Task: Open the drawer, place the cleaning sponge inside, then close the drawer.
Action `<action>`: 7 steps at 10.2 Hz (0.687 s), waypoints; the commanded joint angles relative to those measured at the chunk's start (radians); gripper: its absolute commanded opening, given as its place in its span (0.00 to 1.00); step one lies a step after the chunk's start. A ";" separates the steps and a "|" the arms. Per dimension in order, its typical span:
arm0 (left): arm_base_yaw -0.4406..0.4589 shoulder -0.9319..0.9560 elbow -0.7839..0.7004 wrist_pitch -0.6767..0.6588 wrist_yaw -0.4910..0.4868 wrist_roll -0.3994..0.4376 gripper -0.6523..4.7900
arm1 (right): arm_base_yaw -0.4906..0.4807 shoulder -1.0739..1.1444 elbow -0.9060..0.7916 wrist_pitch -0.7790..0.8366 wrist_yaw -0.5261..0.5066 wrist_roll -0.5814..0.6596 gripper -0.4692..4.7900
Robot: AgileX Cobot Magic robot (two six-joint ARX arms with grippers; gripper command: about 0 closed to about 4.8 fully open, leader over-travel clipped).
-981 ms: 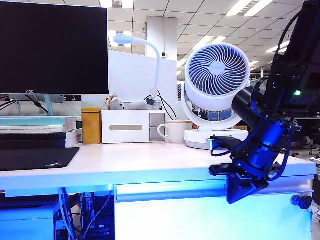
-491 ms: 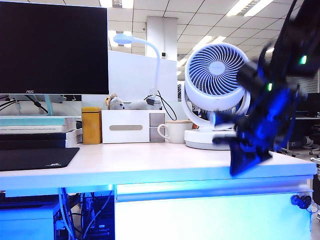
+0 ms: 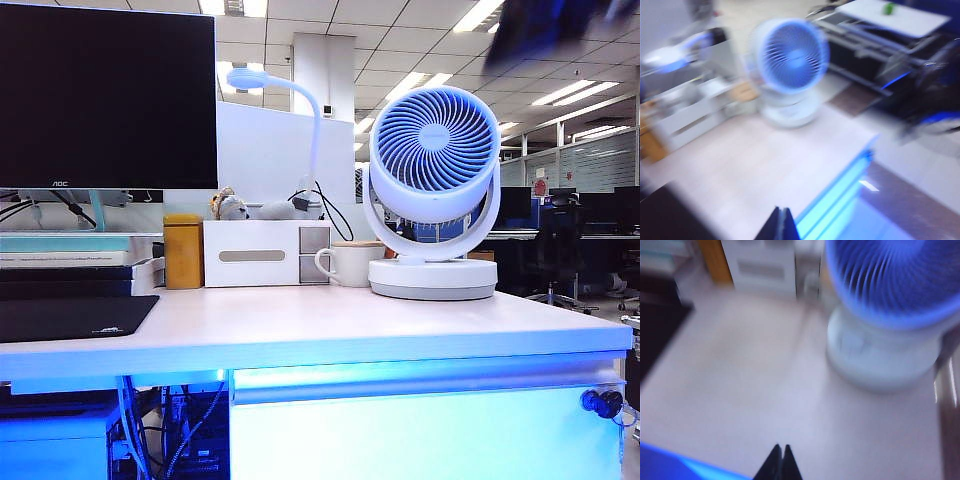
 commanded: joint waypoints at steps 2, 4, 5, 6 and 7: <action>0.000 -0.373 -0.332 0.000 -0.124 -0.016 0.11 | 0.000 -0.420 -0.289 0.027 0.095 0.037 0.09; -0.001 -0.619 -0.740 0.253 -0.120 -0.025 0.11 | 0.000 -0.635 -0.586 0.057 0.182 0.037 0.09; -0.001 -0.685 -1.031 0.468 -0.121 -0.089 0.11 | 0.000 -0.780 -0.724 0.031 0.254 0.031 0.09; -0.001 -0.679 -1.210 0.694 -0.120 -0.091 0.11 | 0.000 -0.845 -0.733 -0.083 0.237 0.048 0.09; -0.001 -0.679 -1.371 0.903 -0.124 -0.091 0.11 | 0.000 -0.879 -0.733 -0.139 0.238 0.048 0.09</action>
